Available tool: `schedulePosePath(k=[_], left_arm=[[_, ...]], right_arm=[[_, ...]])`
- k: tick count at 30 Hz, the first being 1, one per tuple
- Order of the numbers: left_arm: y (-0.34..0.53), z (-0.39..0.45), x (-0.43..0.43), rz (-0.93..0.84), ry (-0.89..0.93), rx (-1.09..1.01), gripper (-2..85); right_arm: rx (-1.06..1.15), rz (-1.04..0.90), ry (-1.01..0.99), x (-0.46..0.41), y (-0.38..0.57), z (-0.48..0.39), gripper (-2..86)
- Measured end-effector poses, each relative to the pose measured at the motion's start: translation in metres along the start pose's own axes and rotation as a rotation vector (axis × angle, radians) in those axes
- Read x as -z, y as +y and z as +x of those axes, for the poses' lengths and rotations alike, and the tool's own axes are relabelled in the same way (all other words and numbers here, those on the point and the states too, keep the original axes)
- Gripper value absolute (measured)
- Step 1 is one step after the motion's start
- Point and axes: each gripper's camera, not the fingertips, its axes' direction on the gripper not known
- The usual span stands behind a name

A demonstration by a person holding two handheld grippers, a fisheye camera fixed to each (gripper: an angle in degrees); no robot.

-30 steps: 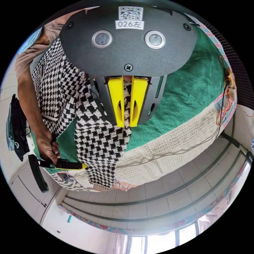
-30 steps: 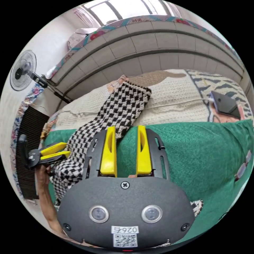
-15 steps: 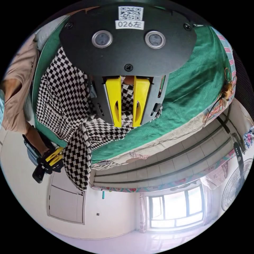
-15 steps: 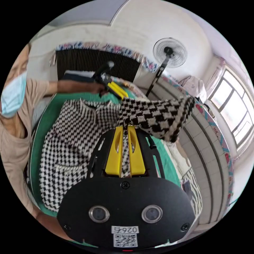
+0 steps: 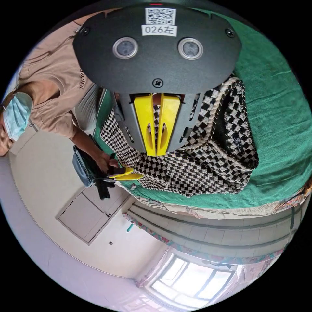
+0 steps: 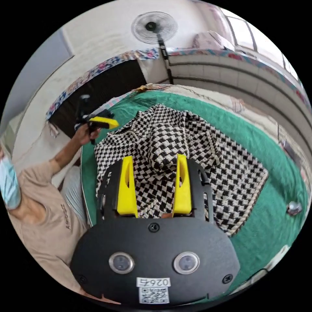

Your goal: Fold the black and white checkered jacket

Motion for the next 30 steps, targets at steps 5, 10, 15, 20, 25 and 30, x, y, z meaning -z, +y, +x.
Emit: schedulePosePath(k=[5, 10, 15, 20, 25, 30], left_arm=[[0.038, 0.03, 0.009, 0.029, 0.047, 0.04, -1.0], [0.07, 0.042, 0.035, 0.058, -0.141, 0.087, -0.9], [0.089, 0.055, 0.04, 0.069, -0.296, 0.107, -0.7], [0.11, 0.056, 0.046, 0.094, -0.285, 0.221, -0.9], [0.137, 0.064, 0.064, 0.147, -0.298, 0.254, -1.0], [0.172, 0.075, 0.067, 0.085, -0.394, 0.207, -1.0]], right_arm=[[-0.254, 0.049, -0.332, -0.027, -0.011, 0.058, 4.9], [0.15, 0.064, -0.408, 0.015, -0.003, -0.029, 0.9], [0.309, -0.081, -0.274, 0.036, 0.011, -0.098, 5.4], [0.171, -0.009, -0.099, 0.033, -0.026, -0.118, 4.8], [0.118, -0.052, -0.077, -0.039, -0.112, -0.164, 3.8], [0.148, -0.06, 0.159, -0.13, -0.188, -0.228, 4.9]])
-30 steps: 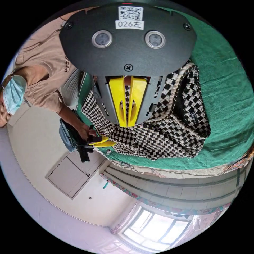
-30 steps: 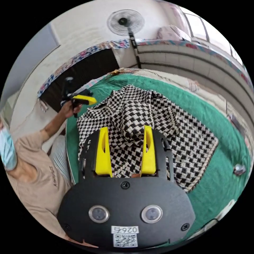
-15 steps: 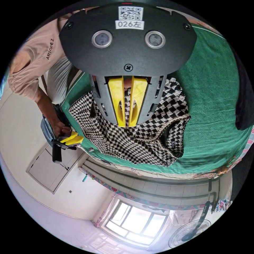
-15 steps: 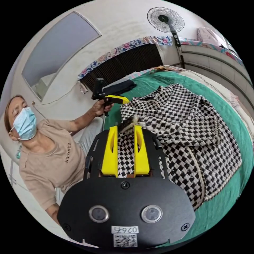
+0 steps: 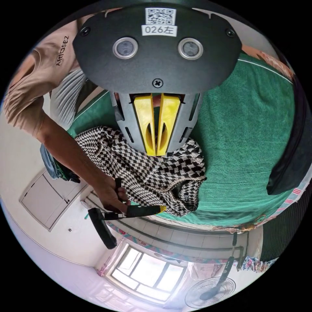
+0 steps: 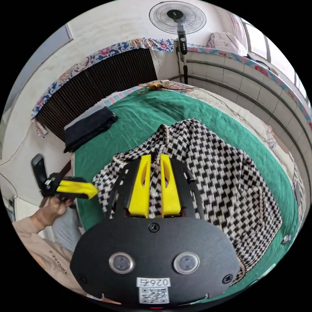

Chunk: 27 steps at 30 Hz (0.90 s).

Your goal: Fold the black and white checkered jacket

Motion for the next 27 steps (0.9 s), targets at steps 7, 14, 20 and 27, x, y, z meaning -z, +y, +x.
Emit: schedulePosePath(k=[7, 14, 20, 27], left_arm=[[0.012, 0.022, 0.021, 0.008, -0.013, -0.154, -1.0], [0.032, 0.034, 0.057, 0.128, -0.105, -0.206, -1.0], [0.035, 0.032, 0.061, 0.171, 0.025, -0.144, -1.0], [0.016, 0.06, -0.035, -0.197, -0.088, -0.193, -1.0]], right_arm=[[-0.013, -0.242, 0.375, -0.089, -0.078, -0.052, 2.1], [-0.12, -0.172, -0.006, -0.06, -0.072, -0.04, 10.4], [-0.245, -0.003, -0.077, 0.03, -0.004, -0.036, 7.2], [-0.359, -0.5, 0.015, -0.025, 0.105, -0.031, -0.4]])
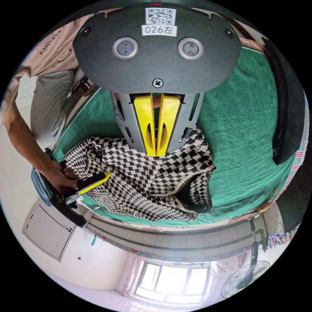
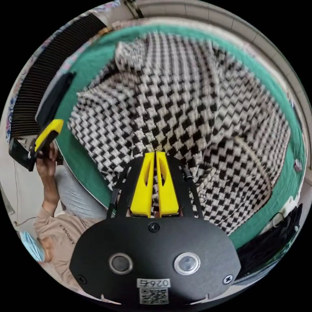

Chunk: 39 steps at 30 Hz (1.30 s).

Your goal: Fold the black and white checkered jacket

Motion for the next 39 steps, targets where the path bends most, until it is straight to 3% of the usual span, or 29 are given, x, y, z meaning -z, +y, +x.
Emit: schedulePosePath(k=[1, 9, 14, 18, 22, 24, 28, 30, 35, 39], left_arm=[[-0.001, 0.002, -0.009, -0.053, -0.011, 0.014, -1.0], [0.049, 0.016, 0.048, 0.164, 0.022, 0.03, -0.9], [0.088, 0.014, 0.085, 0.325, 0.123, 0.089, -1.0], [0.109, 0.023, 0.115, 0.446, 0.109, 0.107, -1.0], [0.107, 0.046, 0.131, 0.511, 0.015, 0.072, -1.0], [0.092, 0.062, 0.124, 0.497, -0.004, 0.027, -1.0], [0.024, 0.122, 0.074, 0.403, 0.087, -0.113, -1.0], [-0.007, 0.155, 0.043, 0.341, 0.129, -0.162, -1.0], [-0.075, 0.236, -0.043, 0.189, 0.256, -0.261, -0.9], [-0.126, 0.302, -0.115, 0.089, 0.271, -0.326, -0.1]], right_arm=[[-0.011, 0.094, -0.014, 0.01, 0.017, -0.005, -0.6], [0.019, 0.578, 0.067, 0.064, 0.136, -0.058, -0.9], [-0.038, 0.571, 0.199, 0.017, 0.164, -0.063, -0.9], [-0.067, 0.6, 0.066, -0.031, 0.166, -0.046, -0.9], [0.037, 0.382, 0.102, -0.099, 0.143, -0.047, -1.0], [0.091, 0.476, 0.211, -0.109, 0.159, -0.065, -0.9], [0.216, 0.472, 0.551, -0.145, 0.169, -0.114, -0.9], [0.246, 0.464, 0.622, -0.15, 0.178, -0.122, -1.0], [0.042, 0.759, 0.428, -0.124, 0.261, -0.07, -1.1], [-0.223, 0.895, 0.173, -0.114, 0.338, 0.039, -0.5]])
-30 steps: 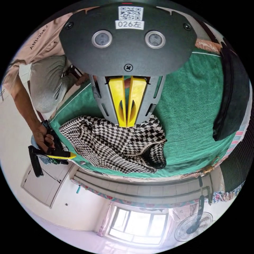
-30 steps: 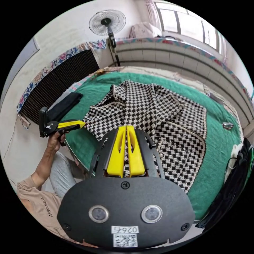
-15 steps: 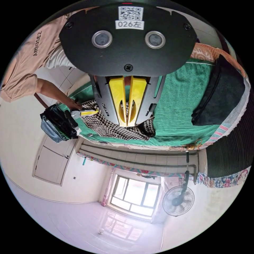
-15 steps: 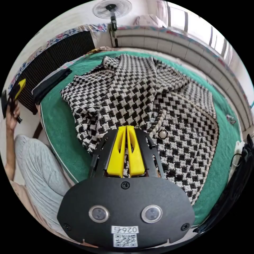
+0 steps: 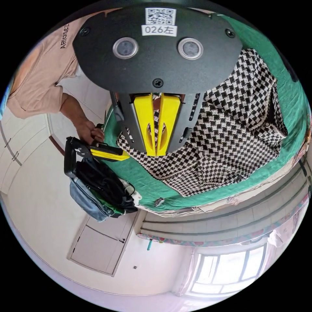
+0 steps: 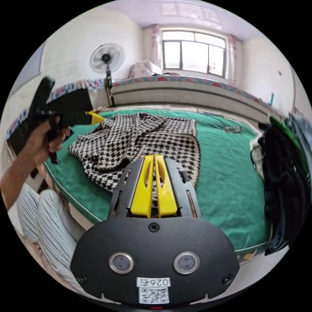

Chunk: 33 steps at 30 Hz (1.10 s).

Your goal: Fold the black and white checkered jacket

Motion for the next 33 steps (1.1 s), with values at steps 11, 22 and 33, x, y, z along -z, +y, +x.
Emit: schedulePosePath(k=[11, 22, 33], left_arm=[[-0.118, 0.04, -0.197, -0.339, -0.016, -0.034, 19.5], [-0.133, 0.063, -0.271, -0.511, -0.225, -0.101, 18.6], [-0.123, 0.011, -0.24, -0.402, -0.141, -0.017, 4.1]], right_arm=[[-0.336, -0.151, -0.357, -0.055, 0.046, 0.173, 8.1], [-0.178, -0.284, -0.317, -0.092, 0.025, 0.166, 5.7], [-0.053, -0.029, -0.35, -0.038, -0.037, 0.176, -0.2]])
